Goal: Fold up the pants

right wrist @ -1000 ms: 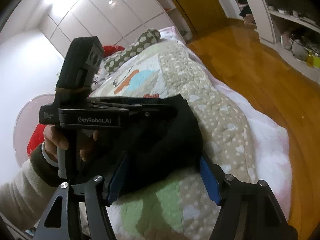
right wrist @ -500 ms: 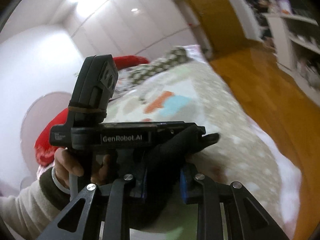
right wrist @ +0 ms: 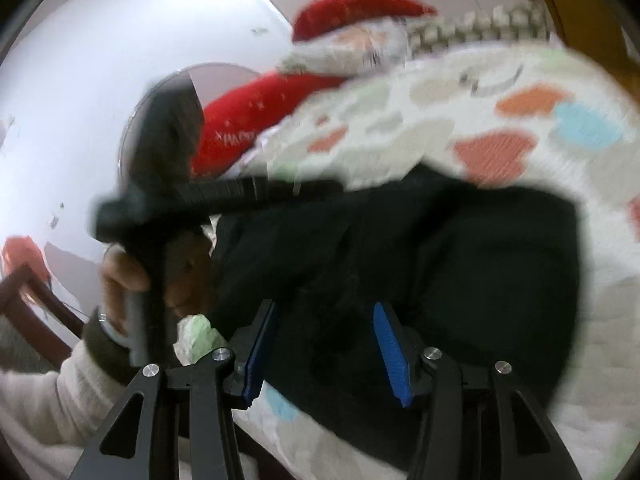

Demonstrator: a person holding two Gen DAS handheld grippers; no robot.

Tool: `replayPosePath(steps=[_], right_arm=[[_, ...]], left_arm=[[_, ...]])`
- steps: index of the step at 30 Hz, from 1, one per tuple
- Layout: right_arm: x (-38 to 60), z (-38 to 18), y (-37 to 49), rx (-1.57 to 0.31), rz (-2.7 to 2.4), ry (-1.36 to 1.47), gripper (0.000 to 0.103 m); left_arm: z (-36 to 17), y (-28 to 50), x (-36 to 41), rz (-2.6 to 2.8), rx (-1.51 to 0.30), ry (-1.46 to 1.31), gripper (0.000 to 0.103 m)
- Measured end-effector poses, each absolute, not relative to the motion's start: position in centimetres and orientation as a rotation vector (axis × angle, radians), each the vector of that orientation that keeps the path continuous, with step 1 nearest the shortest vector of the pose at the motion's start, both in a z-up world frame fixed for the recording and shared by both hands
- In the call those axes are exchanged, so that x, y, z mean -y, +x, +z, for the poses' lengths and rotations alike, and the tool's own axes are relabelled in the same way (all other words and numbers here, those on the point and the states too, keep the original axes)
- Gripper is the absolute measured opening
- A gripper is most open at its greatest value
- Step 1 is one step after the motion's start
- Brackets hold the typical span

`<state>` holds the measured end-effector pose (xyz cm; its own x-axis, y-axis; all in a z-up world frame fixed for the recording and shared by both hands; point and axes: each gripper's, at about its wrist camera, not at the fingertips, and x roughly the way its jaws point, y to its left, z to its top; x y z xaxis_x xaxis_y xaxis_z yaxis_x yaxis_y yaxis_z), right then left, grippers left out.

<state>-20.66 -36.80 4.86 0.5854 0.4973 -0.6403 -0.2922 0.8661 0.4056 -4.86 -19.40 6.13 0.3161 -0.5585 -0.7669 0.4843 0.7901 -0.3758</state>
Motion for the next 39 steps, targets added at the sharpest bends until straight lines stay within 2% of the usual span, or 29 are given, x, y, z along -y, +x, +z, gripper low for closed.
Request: replayPosePath(steps=[3, 7, 9, 10, 15, 18, 23, 26, 29, 32, 39], right_arm=[[39.8, 7.7, -22.6, -0.731, 0.353, 0.211, 0.054], [42.3, 7.7, -20.4, -0.709, 0.197, 0.203, 0.054], [41.4, 6.8, -18.2, -0.738, 0.189, 0.142, 0.054], [40.4, 6.0, -16.7, -0.757, 0.166, 0.067, 0.054], [38.5, 1.9, -11.2, -0.872, 0.092, -0.145, 0.053], [40.7, 1.8, -9.8, -0.881, 0.129, -0.036, 0.054], [43.7, 4.0, -12.9, -0.806, 0.113, 0.151, 0.054], [41.9, 5.2, -16.1, -0.724, 0.182, 0.107, 0.054], [38.6, 2.3, -16.7, -0.827, 0.15, 0.087, 0.055], [35.2, 1.4, -18.3, -0.754, 0.079, -0.114, 0.055], [35.0, 3.7, -20.1, -0.746, 0.133, -0.03, 0.055]], left_arm=[[4.9, -6.7, 18.4, -0.649, -1.019, -0.058, 0.029], [5.0, -8.2, 19.3, -0.697, -0.991, -0.049, 0.029], [5.3, -8.6, 19.8, -0.73, -0.976, -0.039, 0.048], [5.4, -8.5, 20.4, -0.745, -0.966, -0.03, 0.05], [4.6, -6.0, 21.9, -0.747, -1.009, -0.006, 0.05], [2.8, -4.8, 23.0, -0.7, -1.109, 0.04, 0.05], [2.7, -6.2, 23.0, -0.662, -1.018, 0.122, 0.05], [2.5, -7.3, 22.1, -0.646, -0.97, 0.125, 0.05], [2.8, -8.9, 21.3, -0.567, -0.956, 0.147, 0.05], [3.1, -10.0, 19.5, -0.554, -0.96, 0.118, 0.05], [4.6, -12.3, 15.6, -0.493, -0.951, 0.042, 0.05]])
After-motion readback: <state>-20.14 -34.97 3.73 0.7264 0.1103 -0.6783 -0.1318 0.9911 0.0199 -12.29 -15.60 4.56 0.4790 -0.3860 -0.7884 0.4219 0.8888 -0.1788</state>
